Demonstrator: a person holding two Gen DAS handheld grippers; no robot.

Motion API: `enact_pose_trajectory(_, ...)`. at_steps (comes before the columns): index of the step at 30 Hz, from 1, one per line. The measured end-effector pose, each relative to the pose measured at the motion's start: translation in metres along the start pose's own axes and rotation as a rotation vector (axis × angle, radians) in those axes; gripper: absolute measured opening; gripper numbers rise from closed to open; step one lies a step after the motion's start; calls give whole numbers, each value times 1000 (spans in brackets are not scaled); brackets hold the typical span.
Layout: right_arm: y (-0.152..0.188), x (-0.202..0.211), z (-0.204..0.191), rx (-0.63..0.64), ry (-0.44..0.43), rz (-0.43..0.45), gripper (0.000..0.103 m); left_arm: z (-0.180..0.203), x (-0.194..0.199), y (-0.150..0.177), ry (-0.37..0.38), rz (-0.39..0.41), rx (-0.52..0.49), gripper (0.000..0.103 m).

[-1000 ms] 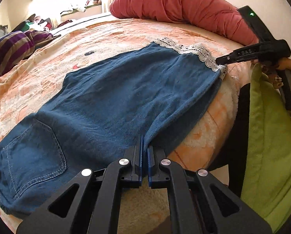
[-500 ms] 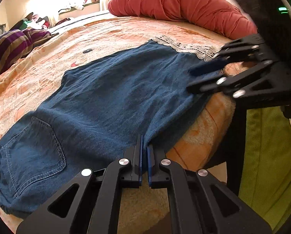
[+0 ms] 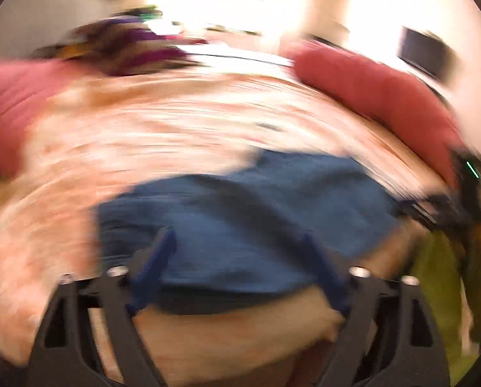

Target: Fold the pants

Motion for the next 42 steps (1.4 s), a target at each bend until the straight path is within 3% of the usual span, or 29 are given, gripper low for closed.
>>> enact_pose_trajectory(2, -6, -5, 6, -26, 1, 5, 37, -37, -7, 4, -76, -50, 132, 92)
enact_pose_trajectory(5, -14, -15, 9, -57, 12, -8, 40, -74, -27, 19, -60, -119, 329, 92)
enact_pose_trajectory(7, -13, -25, 12, -83, 21, -28, 42, -79, -40, 23, -60, -148, 360, 89)
enact_pose_trajectory(9, -8, -33, 16, -108, 32, -60, 45, -76, -52, 25, -81, -164, 341, 39)
enact_pose_trajectory(13, 3, -43, 26, -148, 64, -126, 45, -85, -39, 19, -120, -101, 331, 37)
enact_pose_trajectory(15, 5, -43, 27, -158, 61, -130, 45, -94, -33, 14, -167, -85, 304, 37)
enact_pose_trajectory(19, 6, -44, 27, -159, 69, -134, 45, -97, -48, 27, -148, -143, 305, 41)
enact_pose_trajectory(21, 7, -45, 28, -159, 68, -134, 45, -101, -45, 28, -142, -133, 325, 50)
enact_pose_trajectory(25, 5, -40, 22, -130, 61, -114, 51, -102, -19, 14, -193, -83, 327, 55)
enact_pose_trajectory(27, 1, -32, 17, -113, 51, -79, 51, -96, -1, -5, -234, -29, 296, 63)
enact_pose_trajectory(29, -11, -19, 17, -110, 45, -6, 51, -85, 11, -27, -199, 29, 267, 74)
enact_pose_trajectory(33, -43, -2, 37, -152, 80, 90, 52, -50, 0, -65, -103, 59, 179, 74)
enact_pose_trajectory(39, -104, -12, 94, -276, 81, 106, 52, 12, -86, -98, 113, -75, 160, 74)
enact_pose_trajectory(42, -126, -42, 121, -326, 113, 50, 51, 31, -131, -102, 119, -150, 146, 74)
Point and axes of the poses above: each gripper's, at about its wrist camera, not at the fingertips, and x roughly against the way its jaws point, z to its right, y to its underside, the point moved 5 cm from there along -x, roughly the way its jaws point, and after that the axes turned 5 degrees about -x, right-handed, at the moved point
